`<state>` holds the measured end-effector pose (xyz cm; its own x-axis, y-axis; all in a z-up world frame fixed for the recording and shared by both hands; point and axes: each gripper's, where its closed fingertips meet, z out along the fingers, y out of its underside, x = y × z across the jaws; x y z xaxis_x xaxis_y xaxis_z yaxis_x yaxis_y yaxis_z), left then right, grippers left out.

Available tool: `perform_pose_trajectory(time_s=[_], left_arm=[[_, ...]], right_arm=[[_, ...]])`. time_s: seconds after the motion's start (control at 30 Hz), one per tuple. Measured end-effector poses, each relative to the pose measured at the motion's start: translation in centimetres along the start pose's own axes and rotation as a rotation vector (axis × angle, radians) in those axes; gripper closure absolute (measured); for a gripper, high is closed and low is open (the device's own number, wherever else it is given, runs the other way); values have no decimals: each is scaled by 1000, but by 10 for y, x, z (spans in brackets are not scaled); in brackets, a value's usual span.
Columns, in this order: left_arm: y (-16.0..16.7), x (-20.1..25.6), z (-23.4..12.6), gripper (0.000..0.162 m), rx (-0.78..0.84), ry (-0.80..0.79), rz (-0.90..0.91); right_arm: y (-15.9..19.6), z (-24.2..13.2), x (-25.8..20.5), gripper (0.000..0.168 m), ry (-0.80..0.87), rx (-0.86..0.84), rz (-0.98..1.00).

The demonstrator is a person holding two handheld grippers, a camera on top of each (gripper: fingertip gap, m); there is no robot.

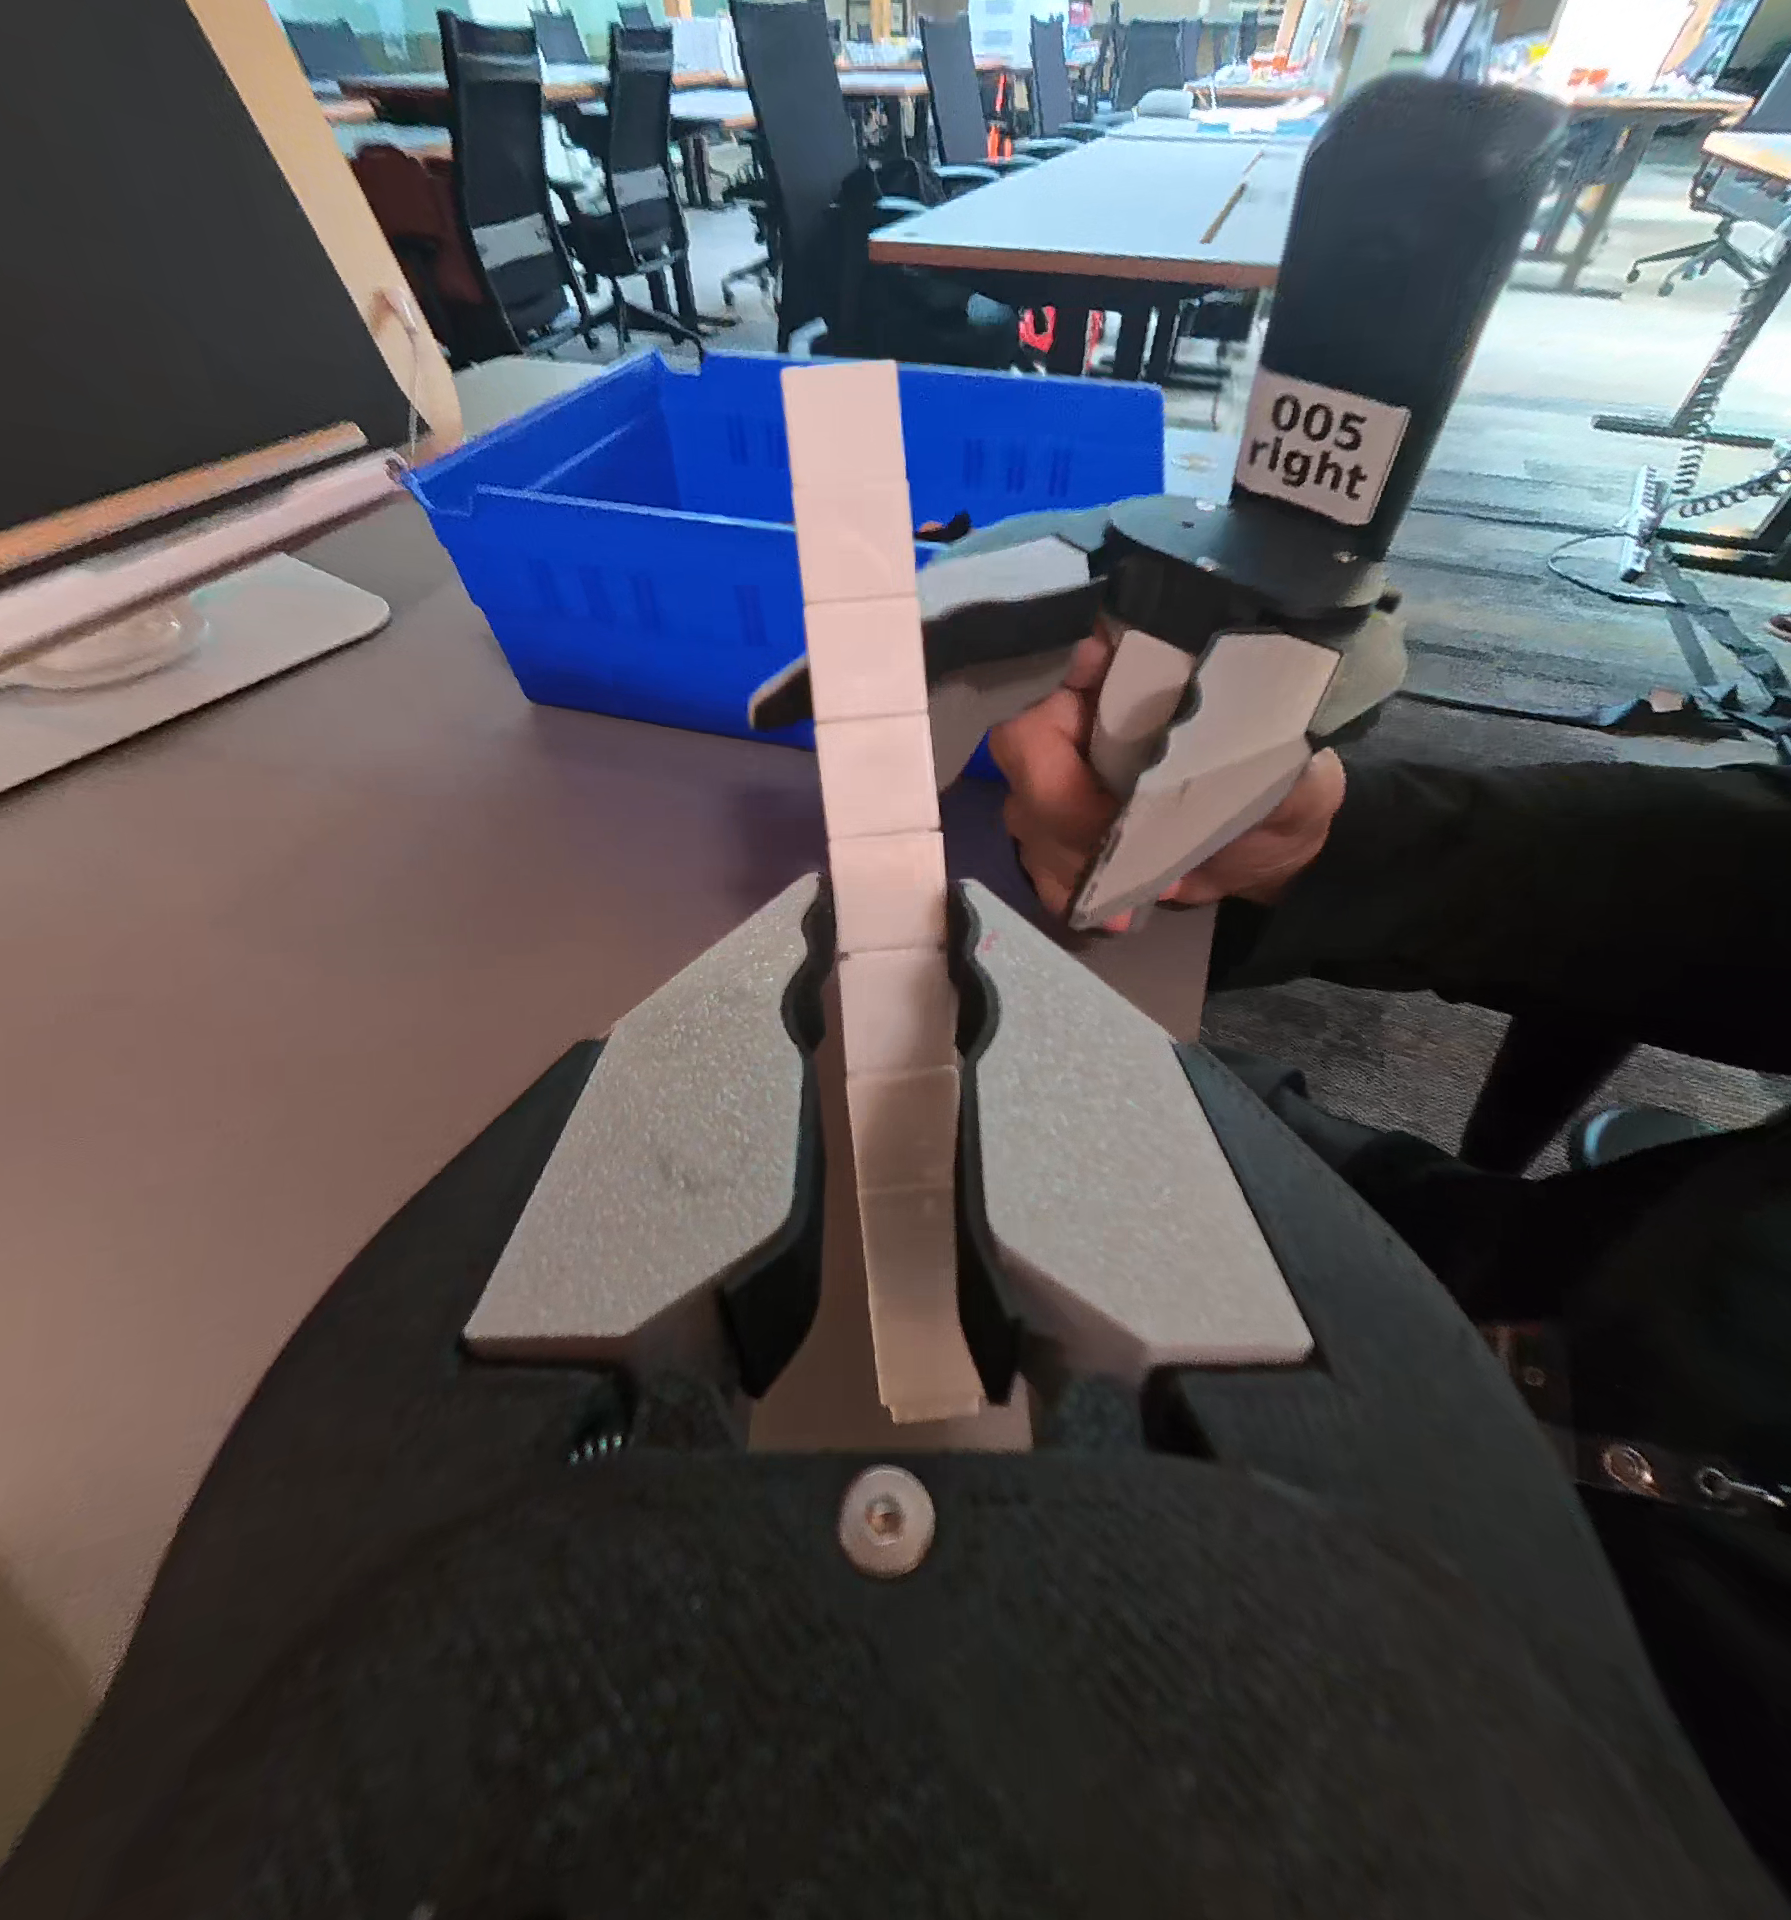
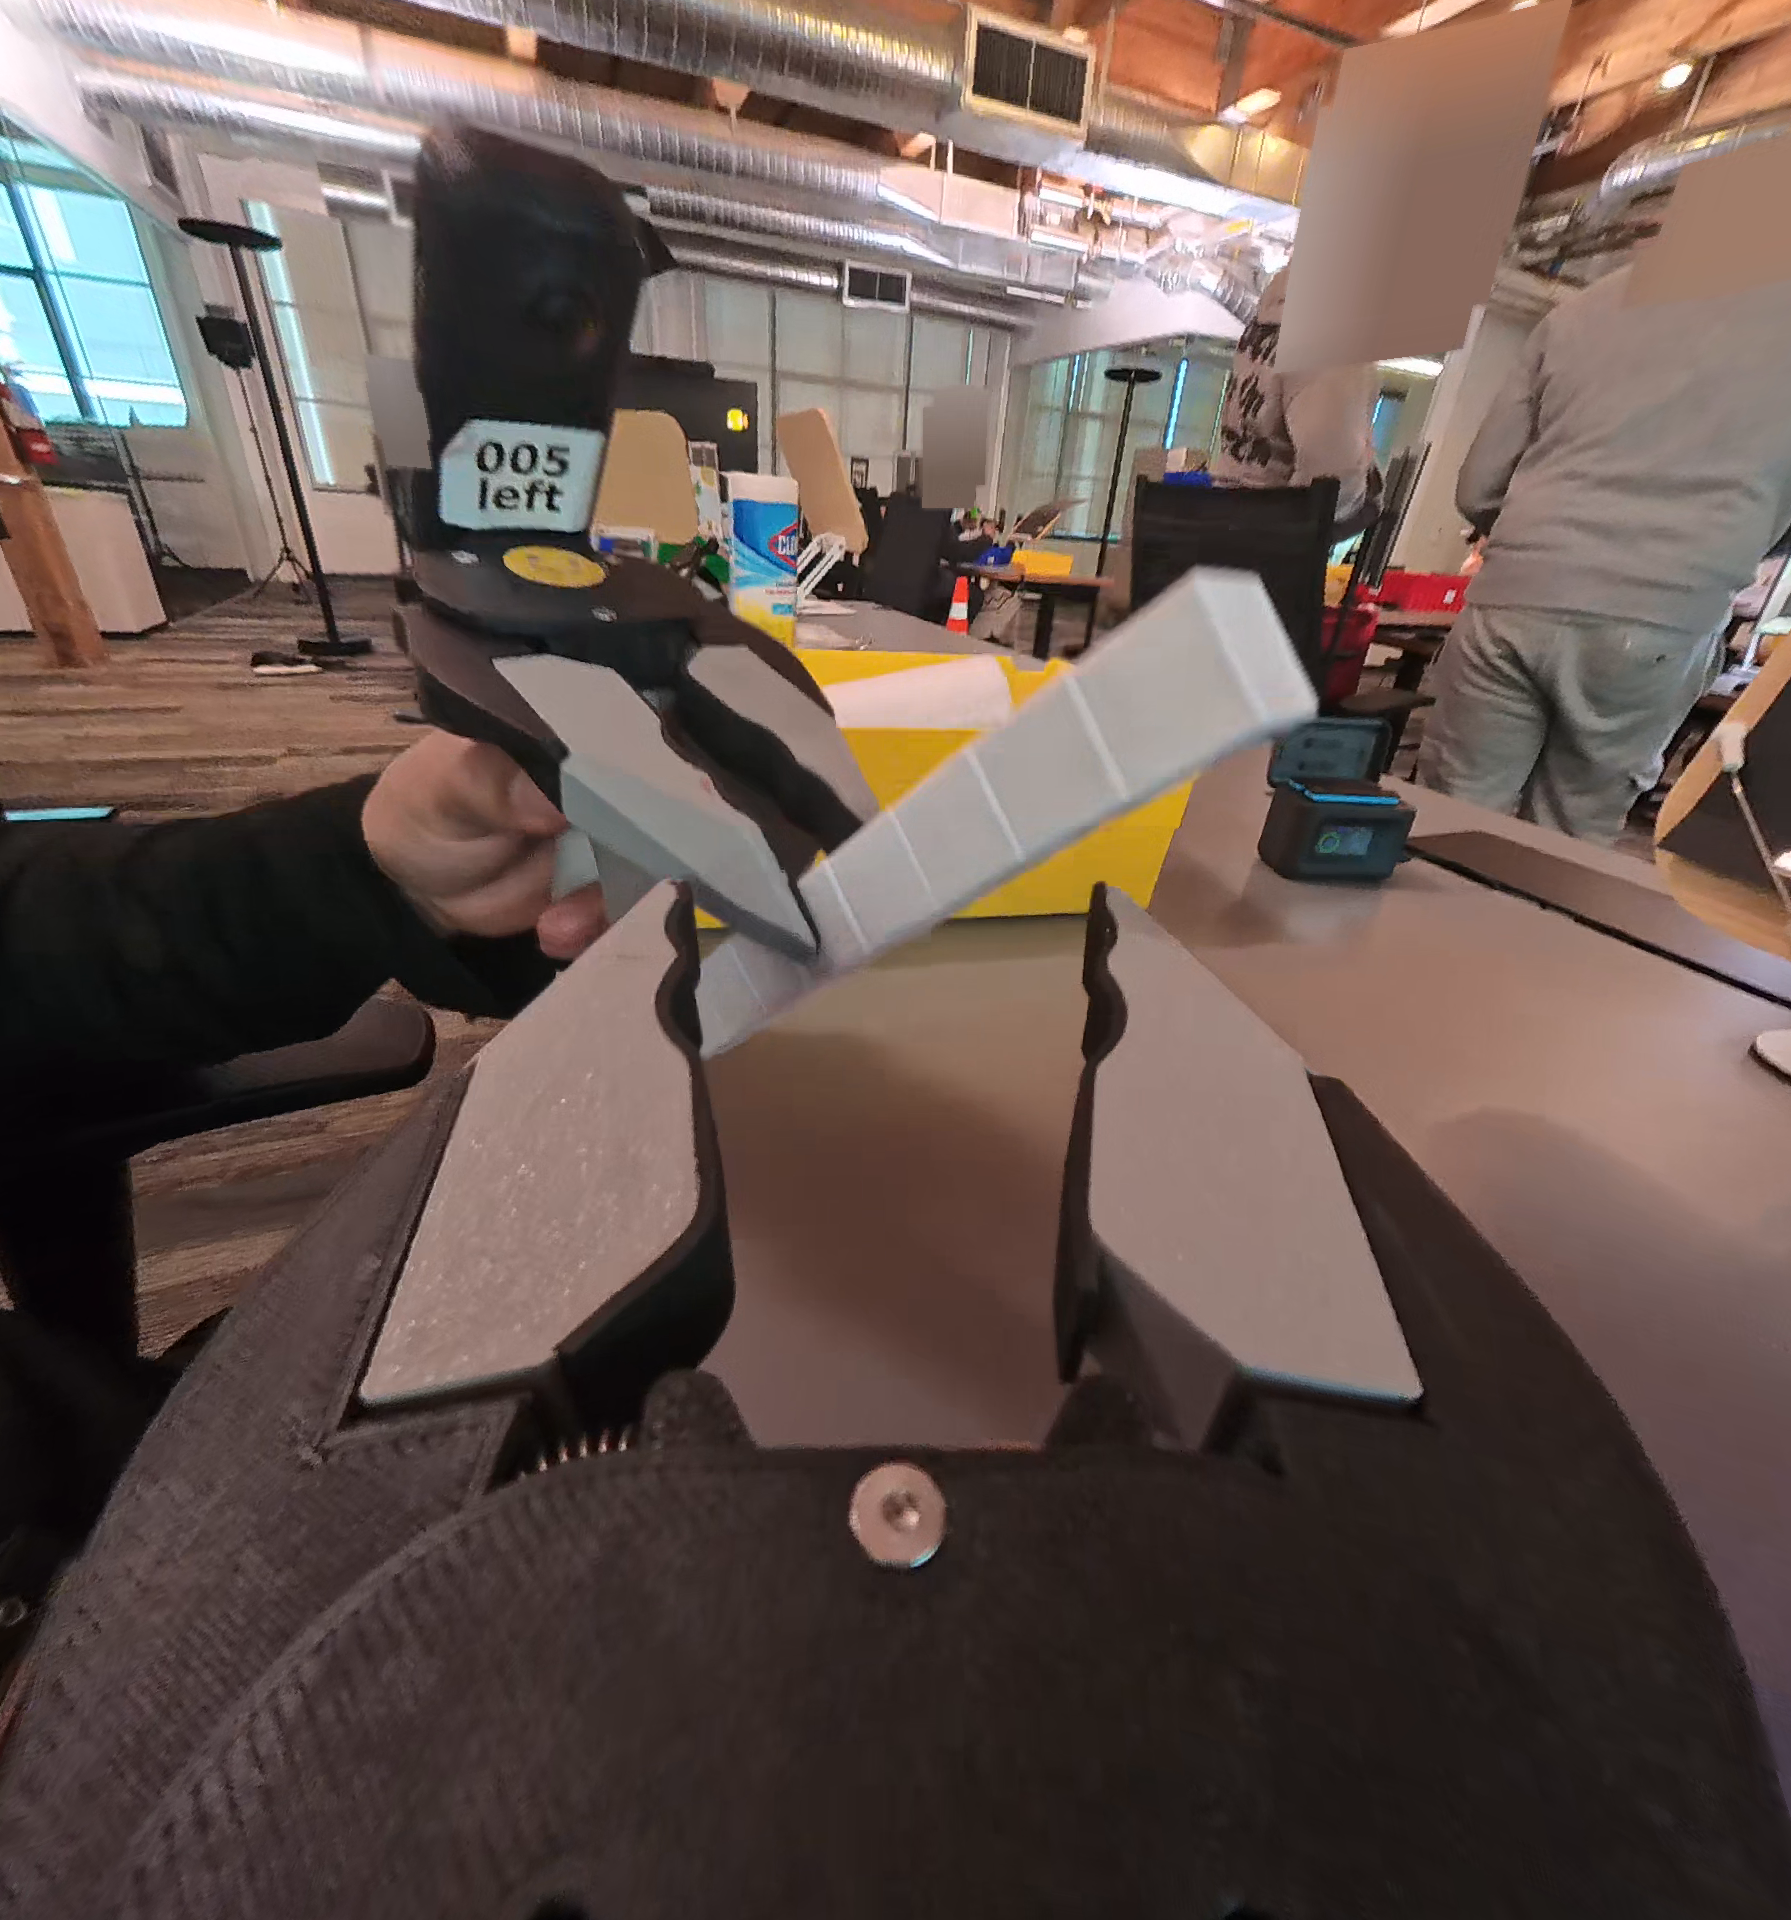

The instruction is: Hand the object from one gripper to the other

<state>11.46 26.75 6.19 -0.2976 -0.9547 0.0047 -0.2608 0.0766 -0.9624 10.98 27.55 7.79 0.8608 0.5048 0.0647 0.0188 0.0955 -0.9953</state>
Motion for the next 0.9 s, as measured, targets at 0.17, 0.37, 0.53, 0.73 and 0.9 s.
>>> perform_pose_trajectory(time_s=[0.17,0.37,0.53,0.73,0.9], left_arm=[[5,10,4,143,-7,62,-3],[6,19,6,143,5,115,18],[18,29,12,143,-16,180,66],[24,33,12,143,-64,159,150],[24,31,13,143,-57,143,164]], right_arm=[[-2,1,0,98,8,20,-22],[-3,1,-11,100,-72,32,3],[-5,0,-18,131,-105,50,-38],[-7,-1,-27,139,-113,87,-148],[-6,-1,-25,139,-102,77,-153]])
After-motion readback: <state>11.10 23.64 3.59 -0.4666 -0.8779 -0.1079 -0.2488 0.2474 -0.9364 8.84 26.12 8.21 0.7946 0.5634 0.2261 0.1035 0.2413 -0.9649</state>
